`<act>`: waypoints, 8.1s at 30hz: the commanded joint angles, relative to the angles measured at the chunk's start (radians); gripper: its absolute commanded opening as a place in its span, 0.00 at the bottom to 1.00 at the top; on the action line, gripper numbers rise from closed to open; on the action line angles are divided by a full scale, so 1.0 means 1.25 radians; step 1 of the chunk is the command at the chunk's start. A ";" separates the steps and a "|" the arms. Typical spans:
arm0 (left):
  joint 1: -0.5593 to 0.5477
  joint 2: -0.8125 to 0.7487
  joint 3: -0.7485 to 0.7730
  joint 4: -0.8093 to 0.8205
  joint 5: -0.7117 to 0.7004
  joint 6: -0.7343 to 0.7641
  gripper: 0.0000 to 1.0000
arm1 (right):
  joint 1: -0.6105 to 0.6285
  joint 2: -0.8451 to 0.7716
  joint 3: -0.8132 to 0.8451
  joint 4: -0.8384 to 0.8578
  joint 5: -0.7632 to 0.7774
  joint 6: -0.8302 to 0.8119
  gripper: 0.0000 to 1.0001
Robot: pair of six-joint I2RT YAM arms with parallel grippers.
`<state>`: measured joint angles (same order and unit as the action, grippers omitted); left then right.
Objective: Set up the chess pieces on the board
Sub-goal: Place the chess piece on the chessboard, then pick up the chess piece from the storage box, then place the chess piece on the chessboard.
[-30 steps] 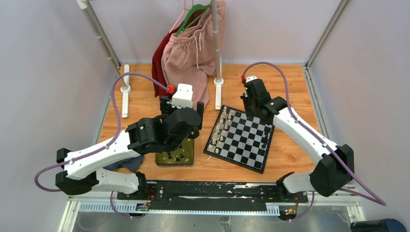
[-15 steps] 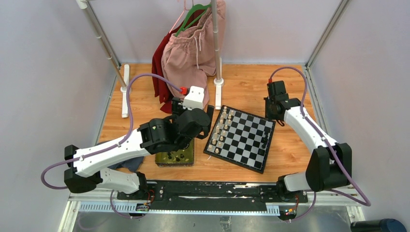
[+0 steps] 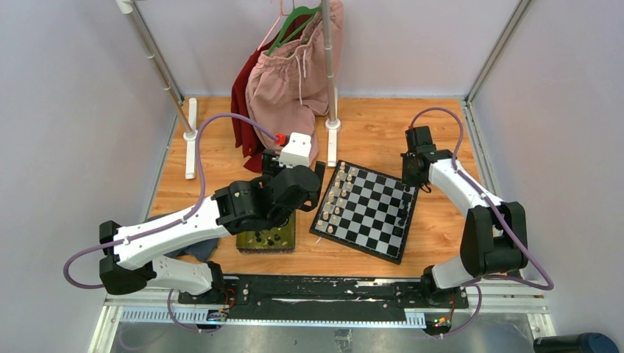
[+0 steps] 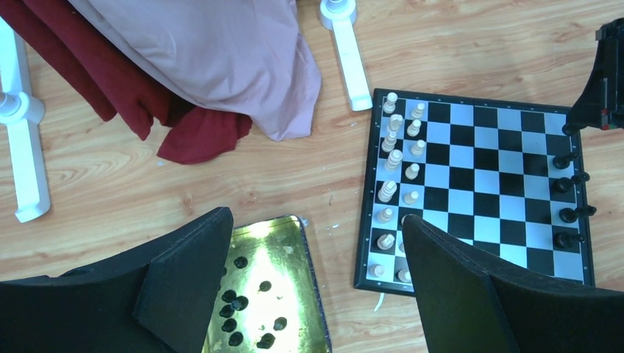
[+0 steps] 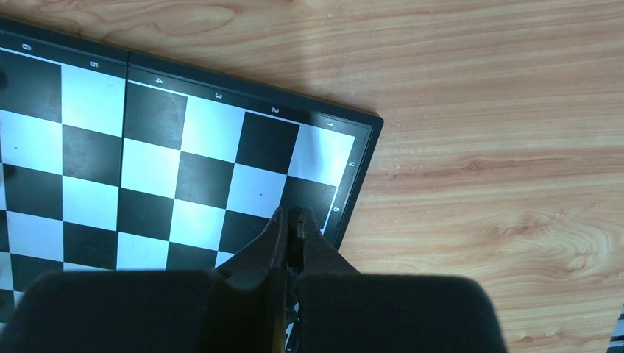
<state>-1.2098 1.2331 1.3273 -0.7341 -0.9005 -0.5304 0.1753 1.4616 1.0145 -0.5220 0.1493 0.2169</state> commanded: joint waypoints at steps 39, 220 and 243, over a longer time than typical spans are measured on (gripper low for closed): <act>0.024 -0.012 -0.019 0.018 0.009 0.014 0.91 | -0.053 0.074 -0.070 0.073 -0.035 0.017 0.04; 0.179 0.202 0.001 -0.067 0.349 0.073 0.00 | 0.040 -0.197 -0.029 -0.004 0.091 0.070 0.36; 0.059 0.714 0.454 -0.018 0.529 0.242 0.00 | -0.177 -0.378 -0.211 0.005 0.039 0.150 0.34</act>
<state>-1.1206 2.0861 1.8400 -0.7666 -0.2783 -0.2672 -0.0338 1.0176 0.7692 -0.5014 0.2089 0.3862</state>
